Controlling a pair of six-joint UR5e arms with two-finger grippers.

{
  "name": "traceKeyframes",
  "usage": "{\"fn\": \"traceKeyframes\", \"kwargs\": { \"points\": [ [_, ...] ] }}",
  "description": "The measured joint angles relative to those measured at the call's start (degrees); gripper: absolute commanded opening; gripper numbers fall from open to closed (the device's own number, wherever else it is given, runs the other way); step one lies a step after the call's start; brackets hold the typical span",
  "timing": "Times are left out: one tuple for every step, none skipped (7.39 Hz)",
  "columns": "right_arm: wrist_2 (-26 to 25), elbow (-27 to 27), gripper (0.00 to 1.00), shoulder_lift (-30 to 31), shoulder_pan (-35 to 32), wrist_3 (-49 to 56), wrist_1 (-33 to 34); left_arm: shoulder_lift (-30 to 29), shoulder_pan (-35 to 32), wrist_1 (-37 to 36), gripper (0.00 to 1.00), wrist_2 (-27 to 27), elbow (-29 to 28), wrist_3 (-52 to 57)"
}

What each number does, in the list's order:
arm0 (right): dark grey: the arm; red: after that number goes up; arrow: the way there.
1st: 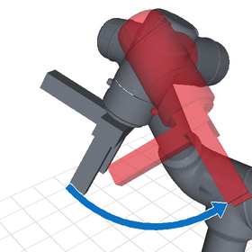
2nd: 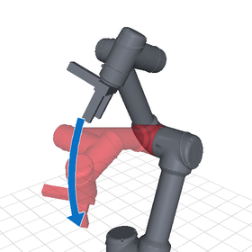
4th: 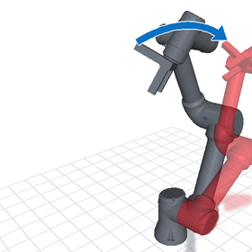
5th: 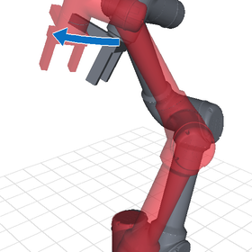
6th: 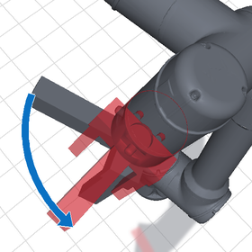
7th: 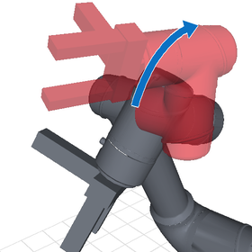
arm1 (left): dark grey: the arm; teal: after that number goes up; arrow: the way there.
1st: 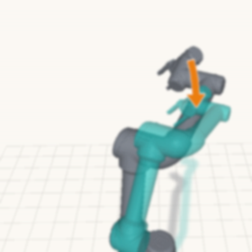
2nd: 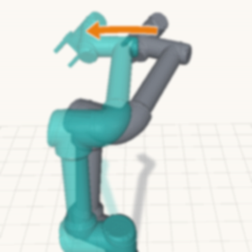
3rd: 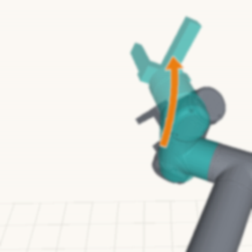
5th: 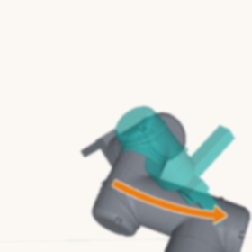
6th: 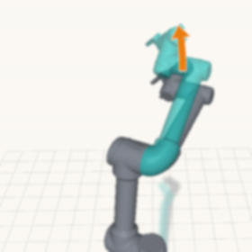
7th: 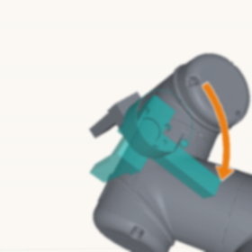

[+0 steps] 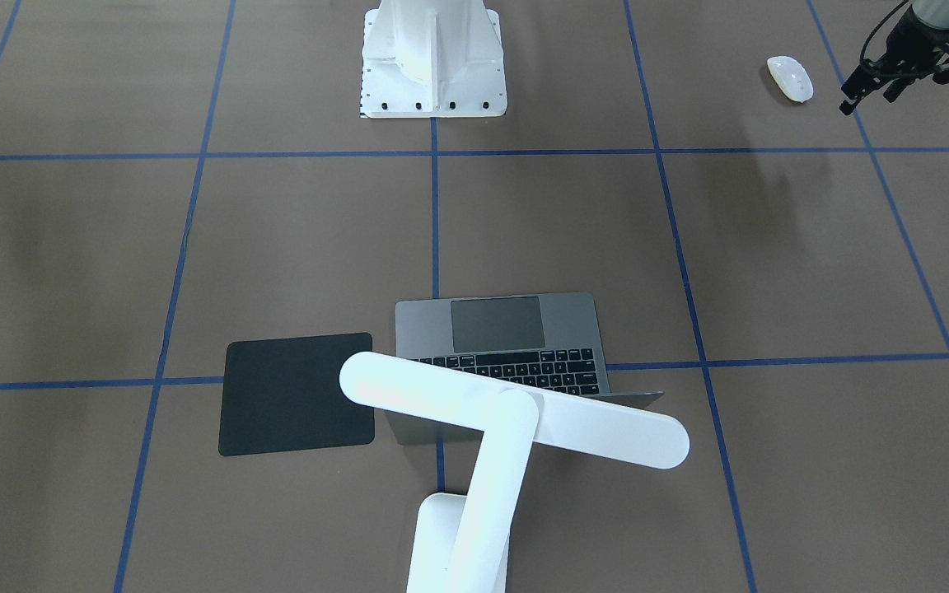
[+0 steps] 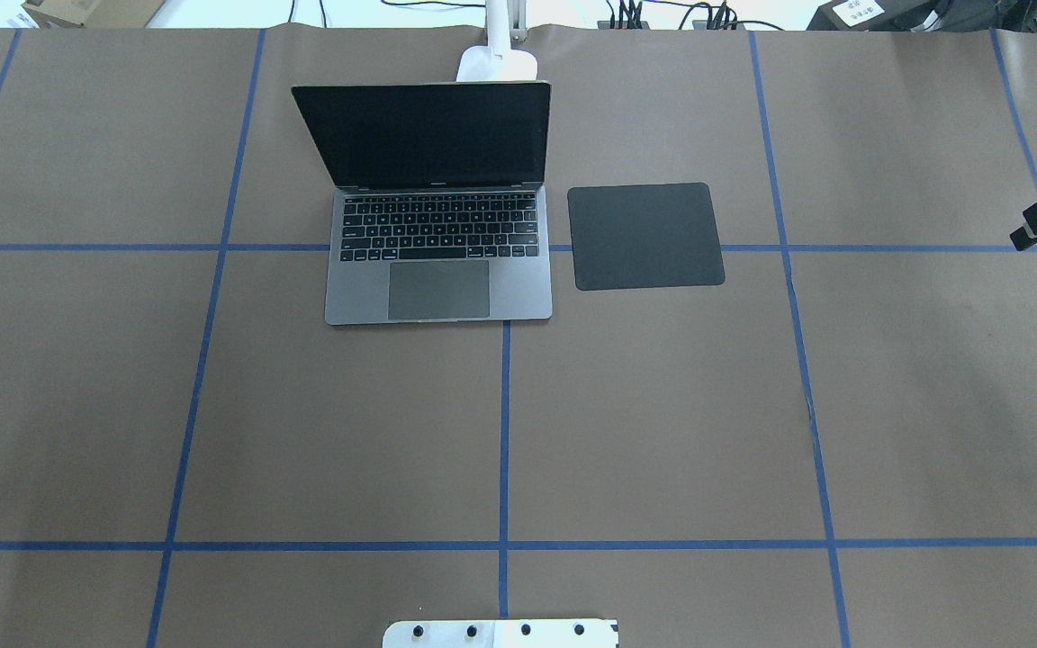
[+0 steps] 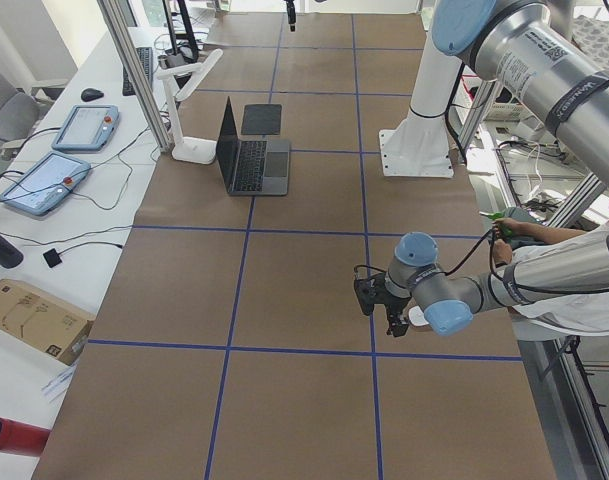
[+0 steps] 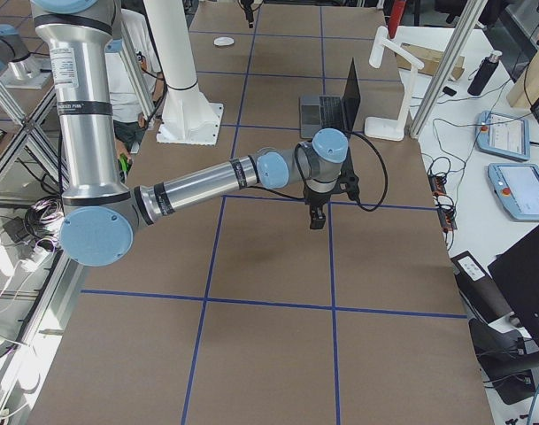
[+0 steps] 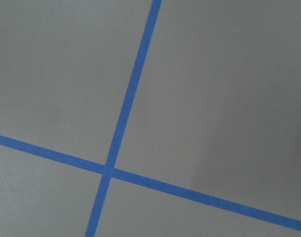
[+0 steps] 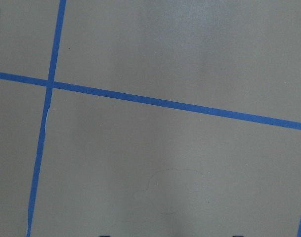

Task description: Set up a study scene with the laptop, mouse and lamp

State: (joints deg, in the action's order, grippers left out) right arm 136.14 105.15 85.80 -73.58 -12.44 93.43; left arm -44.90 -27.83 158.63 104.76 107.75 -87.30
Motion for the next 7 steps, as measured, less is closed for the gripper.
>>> {"fn": "traceKeyframes", "kwargs": {
  "points": [
    [0.0, 0.0, 0.9, 0.0, 0.0, 0.0, -0.2, -0.1, 5.6, 1.1, 1.0, -3.8, 0.0, -5.6],
    [0.0, 0.0, 0.9, 0.0, 0.0, 0.0, -0.2, -0.1, 10.4, 2.5, 1.0, -7.1, -0.1, -9.6],
    [0.0, 0.1, 0.9, 0.0, 0.0, 0.0, -0.3, 0.0, 13.2, 3.3, 1.0, -8.7, -0.1, -12.2],
    [0.0, 0.3, 0.91, 0.1, 0.0, 0.0, -0.3, 0.0, 16.0, 3.7, 1.0, -9.7, -0.1, -15.4],
    [0.1, 0.6, 0.92, 0.1, 0.0, 0.0, -0.3, 0.4, 20.1, 3.9, 1.0, -11.2, -0.1, -19.1],
    [0.1, 0.8, 0.92, 0.1, 0.0, 0.0, -0.3, 1.3, 23.9, 4.0, 1.0, -12.8, 0.0, -22.6],
    [0.1, 1.1, 0.92, 0.1, 0.0, -0.1, -0.3, 2.0, 27.4, 4.2, 1.0, -14.2, 0.0, -25.7]
  ]
}}
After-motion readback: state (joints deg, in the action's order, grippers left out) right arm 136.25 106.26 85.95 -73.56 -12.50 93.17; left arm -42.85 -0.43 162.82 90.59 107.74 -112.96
